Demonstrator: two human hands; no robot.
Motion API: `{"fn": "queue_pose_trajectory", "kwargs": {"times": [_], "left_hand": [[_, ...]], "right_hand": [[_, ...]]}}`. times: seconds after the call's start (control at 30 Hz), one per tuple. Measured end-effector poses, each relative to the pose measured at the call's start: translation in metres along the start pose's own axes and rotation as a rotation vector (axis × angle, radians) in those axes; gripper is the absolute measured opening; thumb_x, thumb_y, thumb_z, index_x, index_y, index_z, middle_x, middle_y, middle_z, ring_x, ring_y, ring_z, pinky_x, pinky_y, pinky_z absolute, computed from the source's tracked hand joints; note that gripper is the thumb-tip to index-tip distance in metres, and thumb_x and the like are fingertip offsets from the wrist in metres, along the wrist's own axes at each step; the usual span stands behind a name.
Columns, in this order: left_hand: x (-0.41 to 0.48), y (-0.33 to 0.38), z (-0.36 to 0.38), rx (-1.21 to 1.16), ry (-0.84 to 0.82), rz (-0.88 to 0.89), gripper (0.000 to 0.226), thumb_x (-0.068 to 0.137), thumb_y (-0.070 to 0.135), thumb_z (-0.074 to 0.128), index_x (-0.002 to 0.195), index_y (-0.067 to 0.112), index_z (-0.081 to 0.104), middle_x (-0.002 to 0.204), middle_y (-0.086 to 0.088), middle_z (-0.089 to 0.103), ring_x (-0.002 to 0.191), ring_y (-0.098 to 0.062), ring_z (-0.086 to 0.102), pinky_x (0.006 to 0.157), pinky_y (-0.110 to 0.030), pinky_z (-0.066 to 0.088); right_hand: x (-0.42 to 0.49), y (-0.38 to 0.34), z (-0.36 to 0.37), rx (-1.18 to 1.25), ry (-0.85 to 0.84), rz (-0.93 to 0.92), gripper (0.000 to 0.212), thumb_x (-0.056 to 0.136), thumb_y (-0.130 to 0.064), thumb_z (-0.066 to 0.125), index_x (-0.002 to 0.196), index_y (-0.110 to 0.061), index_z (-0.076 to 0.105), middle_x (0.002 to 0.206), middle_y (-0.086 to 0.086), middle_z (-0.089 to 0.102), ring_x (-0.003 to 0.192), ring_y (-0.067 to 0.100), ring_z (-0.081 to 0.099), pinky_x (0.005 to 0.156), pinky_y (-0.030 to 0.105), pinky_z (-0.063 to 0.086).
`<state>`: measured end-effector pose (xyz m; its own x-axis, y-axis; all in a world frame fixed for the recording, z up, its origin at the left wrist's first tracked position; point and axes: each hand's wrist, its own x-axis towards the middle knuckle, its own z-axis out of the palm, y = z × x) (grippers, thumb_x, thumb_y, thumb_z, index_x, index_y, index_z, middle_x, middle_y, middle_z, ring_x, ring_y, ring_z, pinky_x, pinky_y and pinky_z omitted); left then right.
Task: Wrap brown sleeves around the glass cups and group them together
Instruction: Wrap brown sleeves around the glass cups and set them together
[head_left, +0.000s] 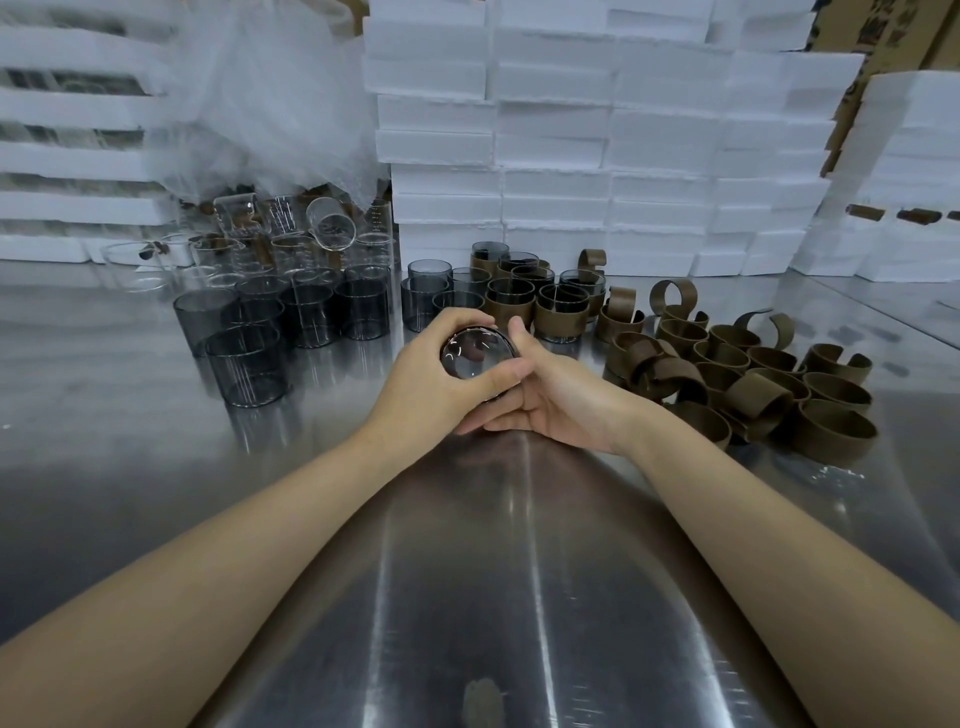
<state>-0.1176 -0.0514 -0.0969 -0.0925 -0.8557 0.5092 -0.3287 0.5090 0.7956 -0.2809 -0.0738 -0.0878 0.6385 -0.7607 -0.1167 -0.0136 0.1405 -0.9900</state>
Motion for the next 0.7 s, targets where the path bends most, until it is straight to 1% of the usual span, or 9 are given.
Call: {"fn": "queue_pose_trajectory", "kwargs": {"times": [0.07, 0.17, 0.27, 0.37, 0.43, 0.53, 0.57, 0.63, 0.7], "left_hand": [[0.000, 0.002, 0.001, 0.002, 0.010, -0.004, 0.033, 0.080, 0.038, 0.076, 0.109, 0.028, 0.063, 0.095, 0.021, 0.068, 0.092, 0.007, 0.062, 0.077, -0.005, 0.044], [0.000, 0.005, 0.002, -0.022, 0.023, -0.024, 0.023, 0.086, 0.037, 0.070, 0.105, 0.026, 0.065, 0.092, 0.020, 0.068, 0.087, 0.008, 0.062, 0.072, -0.004, 0.044], [0.000, 0.007, 0.002, -0.030, 0.047, -0.019, 0.021, 0.088, 0.039, 0.067, 0.103, 0.025, 0.067, 0.092, 0.017, 0.069, 0.086, 0.006, 0.063, 0.072, -0.004, 0.043], [-0.001, 0.006, 0.004, -0.013, 0.059, -0.012, 0.022, 0.089, 0.040, 0.066, 0.104, 0.024, 0.067, 0.093, 0.017, 0.069, 0.088, 0.005, 0.063, 0.076, -0.006, 0.044], [-0.001, 0.005, 0.003, -0.001, 0.071, -0.010, 0.021, 0.091, 0.040, 0.064, 0.104, 0.024, 0.067, 0.092, 0.017, 0.069, 0.088, 0.005, 0.063, 0.076, -0.006, 0.044], [0.001, 0.003, 0.001, 0.001, 0.094, -0.019, 0.020, 0.095, 0.039, 0.058, 0.104, 0.024, 0.067, 0.092, 0.015, 0.068, 0.086, 0.004, 0.062, 0.074, -0.006, 0.042], [0.001, 0.002, 0.000, -0.014, 0.102, -0.037, 0.021, 0.097, 0.039, 0.055, 0.105, 0.023, 0.067, 0.092, 0.014, 0.069, 0.086, 0.002, 0.063, 0.075, -0.008, 0.043], [0.003, 0.001, -0.002, -0.026, 0.116, -0.070, 0.025, 0.100, 0.041, 0.048, 0.104, 0.023, 0.066, 0.088, 0.012, 0.068, 0.082, 0.000, 0.062, 0.074, -0.010, 0.043], [0.002, -0.001, -0.001, -0.017, 0.124, -0.074, 0.035, 0.103, 0.041, 0.039, 0.101, 0.017, 0.064, 0.084, 0.005, 0.066, 0.077, 0.001, 0.059, 0.070, -0.010, 0.042]], "right_hand": [[0.001, 0.001, 0.001, -0.015, 0.012, -0.009, 0.072, 0.095, -0.066, 0.021, 0.127, -0.012, 0.057, 0.111, 0.028, 0.067, 0.104, 0.027, 0.069, 0.078, 0.021, 0.054], [0.001, 0.002, 0.003, -0.030, 0.019, -0.006, 0.070, 0.095, -0.067, 0.021, 0.133, -0.016, 0.049, 0.108, 0.027, 0.069, 0.105, 0.026, 0.069, 0.077, 0.020, 0.054], [0.002, 0.001, 0.005, -0.036, 0.036, -0.016, 0.059, 0.096, -0.067, 0.021, 0.127, -0.026, 0.050, 0.112, 0.025, 0.068, 0.104, 0.025, 0.069, 0.079, 0.021, 0.054], [0.002, 0.001, 0.007, -0.030, 0.057, -0.028, 0.060, 0.097, -0.064, 0.020, 0.127, -0.022, 0.051, 0.114, 0.023, 0.068, 0.103, 0.025, 0.069, 0.082, 0.022, 0.055], [0.003, 0.002, 0.009, -0.019, 0.083, -0.042, 0.058, 0.099, -0.061, 0.021, 0.128, -0.021, 0.052, 0.113, 0.017, 0.070, 0.102, 0.025, 0.070, 0.084, 0.024, 0.055], [0.004, 0.002, 0.012, -0.005, 0.146, -0.069, 0.055, 0.100, -0.056, 0.029, 0.135, -0.020, 0.050, 0.115, 0.009, 0.071, 0.102, 0.023, 0.070, 0.081, 0.025, 0.056], [0.004, 0.002, 0.012, -0.002, 0.163, -0.079, 0.051, 0.101, -0.054, 0.032, 0.133, -0.020, 0.053, 0.117, 0.008, 0.070, 0.104, 0.021, 0.069, 0.081, 0.025, 0.056], [0.003, 0.001, 0.011, 0.005, 0.176, -0.083, 0.044, 0.100, -0.051, 0.038, 0.121, -0.021, 0.060, 0.117, 0.006, 0.070, 0.107, 0.020, 0.067, 0.080, 0.027, 0.056], [0.002, -0.001, 0.011, 0.012, 0.157, -0.079, 0.043, 0.095, -0.052, 0.044, 0.117, -0.020, 0.061, 0.113, 0.007, 0.069, 0.104, 0.020, 0.066, 0.083, 0.028, 0.056]]}}
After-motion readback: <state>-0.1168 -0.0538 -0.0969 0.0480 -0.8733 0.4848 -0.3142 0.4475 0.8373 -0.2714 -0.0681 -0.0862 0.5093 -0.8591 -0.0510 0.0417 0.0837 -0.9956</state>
